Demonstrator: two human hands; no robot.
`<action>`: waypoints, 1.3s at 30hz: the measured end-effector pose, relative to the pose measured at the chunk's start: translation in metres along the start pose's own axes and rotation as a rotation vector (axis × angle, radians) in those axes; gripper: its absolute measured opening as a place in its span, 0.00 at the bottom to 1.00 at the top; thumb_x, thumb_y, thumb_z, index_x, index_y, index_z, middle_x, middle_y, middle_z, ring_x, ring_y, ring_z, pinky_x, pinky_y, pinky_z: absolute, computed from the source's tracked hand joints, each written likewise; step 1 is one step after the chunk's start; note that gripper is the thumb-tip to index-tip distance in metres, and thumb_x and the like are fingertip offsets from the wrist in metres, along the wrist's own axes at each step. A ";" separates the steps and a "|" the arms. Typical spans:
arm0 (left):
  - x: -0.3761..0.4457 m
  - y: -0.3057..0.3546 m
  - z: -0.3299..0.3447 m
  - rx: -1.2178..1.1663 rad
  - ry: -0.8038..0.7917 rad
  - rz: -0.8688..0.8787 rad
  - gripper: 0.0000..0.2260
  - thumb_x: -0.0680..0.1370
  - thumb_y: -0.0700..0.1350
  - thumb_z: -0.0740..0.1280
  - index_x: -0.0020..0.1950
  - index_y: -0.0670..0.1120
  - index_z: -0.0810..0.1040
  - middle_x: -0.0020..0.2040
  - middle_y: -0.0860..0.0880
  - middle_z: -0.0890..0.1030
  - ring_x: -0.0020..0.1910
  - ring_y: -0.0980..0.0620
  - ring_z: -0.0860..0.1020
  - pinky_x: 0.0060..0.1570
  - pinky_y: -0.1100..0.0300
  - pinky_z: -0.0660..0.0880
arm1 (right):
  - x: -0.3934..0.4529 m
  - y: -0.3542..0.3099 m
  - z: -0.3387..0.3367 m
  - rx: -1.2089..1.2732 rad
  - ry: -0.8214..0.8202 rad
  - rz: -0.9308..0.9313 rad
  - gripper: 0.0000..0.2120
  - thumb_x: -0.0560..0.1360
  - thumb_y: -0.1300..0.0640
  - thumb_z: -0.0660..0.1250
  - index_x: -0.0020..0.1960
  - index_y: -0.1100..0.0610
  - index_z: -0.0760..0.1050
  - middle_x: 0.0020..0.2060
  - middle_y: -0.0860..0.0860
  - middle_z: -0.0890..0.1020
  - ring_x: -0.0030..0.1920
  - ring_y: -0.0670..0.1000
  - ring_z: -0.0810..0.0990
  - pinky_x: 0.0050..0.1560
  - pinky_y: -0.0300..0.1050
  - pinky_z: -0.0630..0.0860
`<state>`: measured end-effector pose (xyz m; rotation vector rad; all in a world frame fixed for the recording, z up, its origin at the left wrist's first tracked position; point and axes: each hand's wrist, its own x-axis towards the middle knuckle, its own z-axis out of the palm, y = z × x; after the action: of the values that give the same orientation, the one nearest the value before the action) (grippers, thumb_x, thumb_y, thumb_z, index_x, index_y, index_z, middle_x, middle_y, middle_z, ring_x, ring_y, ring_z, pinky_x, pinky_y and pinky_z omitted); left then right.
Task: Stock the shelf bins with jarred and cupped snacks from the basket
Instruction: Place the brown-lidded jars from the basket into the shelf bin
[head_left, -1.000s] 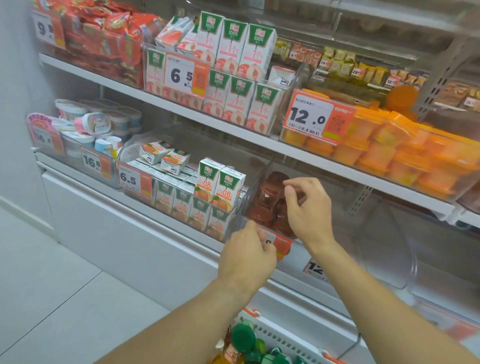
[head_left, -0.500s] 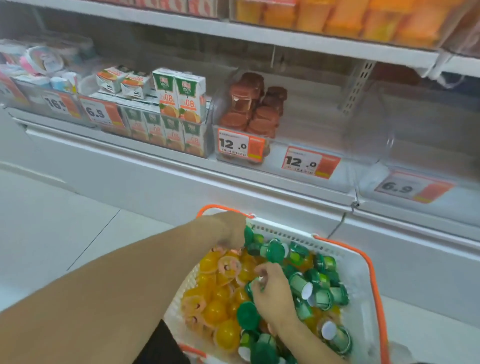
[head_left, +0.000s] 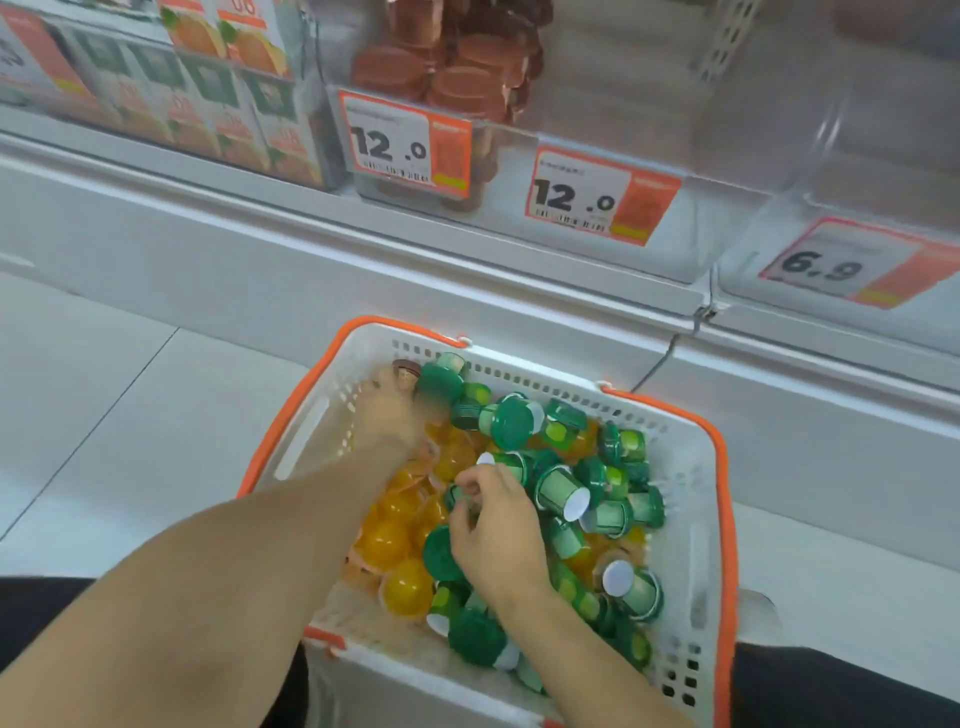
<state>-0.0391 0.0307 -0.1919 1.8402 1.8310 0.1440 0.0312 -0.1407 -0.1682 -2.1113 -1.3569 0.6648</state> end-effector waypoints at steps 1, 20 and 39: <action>0.003 0.001 -0.003 -0.073 0.016 -0.014 0.22 0.80 0.46 0.67 0.72 0.46 0.66 0.67 0.40 0.75 0.66 0.39 0.74 0.67 0.46 0.68 | 0.005 -0.006 0.000 0.018 0.008 0.008 0.07 0.79 0.57 0.64 0.56 0.49 0.74 0.51 0.42 0.74 0.51 0.43 0.75 0.53 0.35 0.75; -0.008 -0.064 -0.052 -0.960 -0.149 -0.124 0.20 0.84 0.48 0.50 0.43 0.42 0.76 0.35 0.44 0.77 0.30 0.52 0.72 0.23 0.65 0.68 | 0.129 -0.035 0.024 -0.395 0.035 0.018 0.34 0.71 0.58 0.75 0.73 0.50 0.64 0.66 0.52 0.74 0.66 0.55 0.73 0.69 0.54 0.72; -0.010 -0.064 -0.063 -1.084 -0.262 -0.192 0.23 0.84 0.54 0.49 0.36 0.49 0.74 0.29 0.48 0.69 0.28 0.52 0.64 0.25 0.62 0.62 | 0.150 -0.047 0.049 -0.788 -0.131 -0.173 0.15 0.77 0.63 0.65 0.63 0.56 0.72 0.55 0.55 0.81 0.54 0.56 0.79 0.56 0.50 0.76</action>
<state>-0.1246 0.0353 -0.1628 0.8658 1.2968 0.6421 0.0235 0.0222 -0.1902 -2.5036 -2.0950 0.1987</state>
